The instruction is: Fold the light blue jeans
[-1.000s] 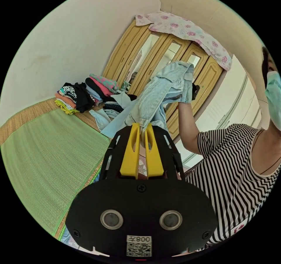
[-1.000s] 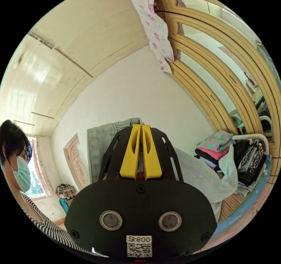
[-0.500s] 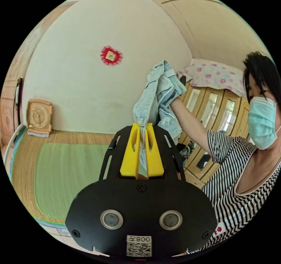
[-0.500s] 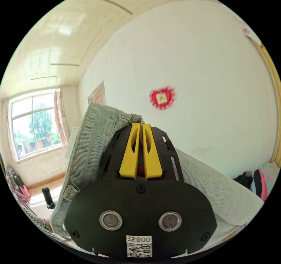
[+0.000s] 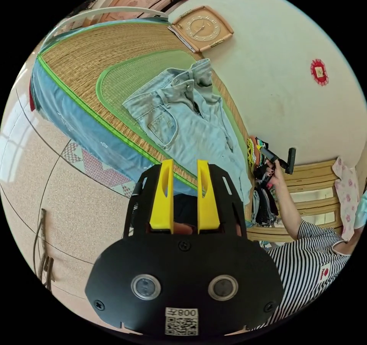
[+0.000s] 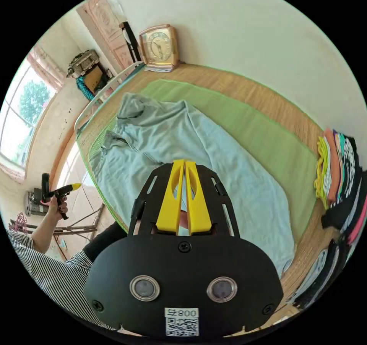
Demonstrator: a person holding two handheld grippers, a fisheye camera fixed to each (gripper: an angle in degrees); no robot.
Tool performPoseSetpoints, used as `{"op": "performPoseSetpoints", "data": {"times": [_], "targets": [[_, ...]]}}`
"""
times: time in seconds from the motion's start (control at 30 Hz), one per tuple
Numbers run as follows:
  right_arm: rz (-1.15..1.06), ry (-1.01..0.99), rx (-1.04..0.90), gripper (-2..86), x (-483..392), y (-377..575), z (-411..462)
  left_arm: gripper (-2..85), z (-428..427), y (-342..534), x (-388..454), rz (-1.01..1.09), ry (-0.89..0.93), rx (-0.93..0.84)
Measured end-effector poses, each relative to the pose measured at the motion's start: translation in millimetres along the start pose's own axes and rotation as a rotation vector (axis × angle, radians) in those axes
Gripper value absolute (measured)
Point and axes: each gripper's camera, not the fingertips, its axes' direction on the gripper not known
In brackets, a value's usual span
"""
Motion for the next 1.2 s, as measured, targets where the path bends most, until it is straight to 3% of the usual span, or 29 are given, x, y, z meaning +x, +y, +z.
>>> {"op": "performPoseSetpoints", "data": {"times": [0.1,0.2,0.43,0.67,0.77,0.93,1.07,1.2], "targets": [[0.173,0.069,-0.012,6.4,51,39,3,9.9,18,-22,19,0.144,0.006,-0.033],[0.197,0.199,-0.050,8.4,60,46,17,10.0,41,-50,47,0.293,0.001,-0.085],[-0.103,0.435,-0.229,9.5,7,12,107,9.8,109,-90,100,0.467,-0.009,-0.172],[-0.259,0.555,-0.268,2.5,-13,-5,148,8.7,169,-109,120,0.521,-0.032,-0.244],[-0.288,0.550,-0.230,1.2,-15,-17,123,8.3,178,-115,126,0.546,-0.036,-0.230],[-0.286,0.654,-0.021,0.6,30,-89,8,7.9,167,-135,137,0.615,-0.049,-0.146],[-0.026,0.623,-0.107,0.5,147,-194,-44,8.1,154,-152,136,0.595,-0.087,-0.100],[0.096,0.699,-0.065,0.7,187,-181,-56,8.7,128,-139,111,0.565,-0.133,-0.067]]}}
